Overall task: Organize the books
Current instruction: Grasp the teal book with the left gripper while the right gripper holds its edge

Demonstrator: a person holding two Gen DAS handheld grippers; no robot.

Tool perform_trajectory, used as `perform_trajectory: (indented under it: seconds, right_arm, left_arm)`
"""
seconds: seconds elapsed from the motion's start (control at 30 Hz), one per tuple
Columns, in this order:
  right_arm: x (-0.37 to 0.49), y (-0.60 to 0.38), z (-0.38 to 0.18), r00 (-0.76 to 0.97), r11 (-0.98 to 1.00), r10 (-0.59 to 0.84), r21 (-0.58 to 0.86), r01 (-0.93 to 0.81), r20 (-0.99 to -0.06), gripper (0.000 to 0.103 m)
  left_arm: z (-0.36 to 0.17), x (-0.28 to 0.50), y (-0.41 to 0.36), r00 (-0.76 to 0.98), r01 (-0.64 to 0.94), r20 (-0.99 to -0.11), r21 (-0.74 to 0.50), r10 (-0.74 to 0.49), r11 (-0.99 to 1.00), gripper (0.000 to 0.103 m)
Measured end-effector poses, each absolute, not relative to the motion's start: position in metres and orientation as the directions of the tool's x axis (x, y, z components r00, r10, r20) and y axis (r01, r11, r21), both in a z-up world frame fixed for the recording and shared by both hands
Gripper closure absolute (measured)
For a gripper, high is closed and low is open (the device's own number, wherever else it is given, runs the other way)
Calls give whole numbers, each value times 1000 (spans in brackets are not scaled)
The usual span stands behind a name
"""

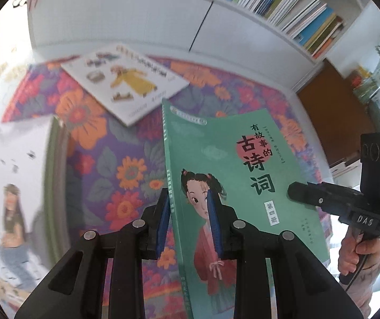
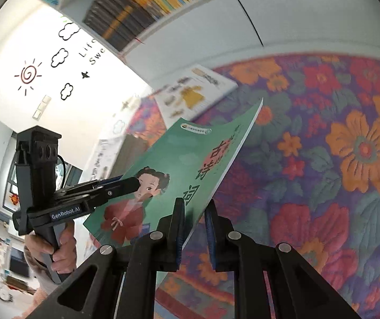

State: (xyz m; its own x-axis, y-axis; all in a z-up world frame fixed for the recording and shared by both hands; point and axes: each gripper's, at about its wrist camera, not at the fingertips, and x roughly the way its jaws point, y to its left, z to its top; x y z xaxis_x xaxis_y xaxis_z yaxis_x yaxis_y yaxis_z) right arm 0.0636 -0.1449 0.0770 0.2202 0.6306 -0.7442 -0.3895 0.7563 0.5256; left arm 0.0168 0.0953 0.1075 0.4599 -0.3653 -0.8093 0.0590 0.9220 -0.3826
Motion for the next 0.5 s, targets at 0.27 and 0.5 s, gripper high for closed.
perform_trajectory:
  seconds: [0.27,0.5]
  right_arm:
    - [38,-97,125,276,733,643,470,-492,-714,88]
    - [26,-37,142,276,688,674,446,-572,-685,88]
  left_arm:
    - [153,-8,132,554,60,-772,-336,-311,940,79]
    - [169,-29,194,597,-12,-766,-308,-240,951,79]
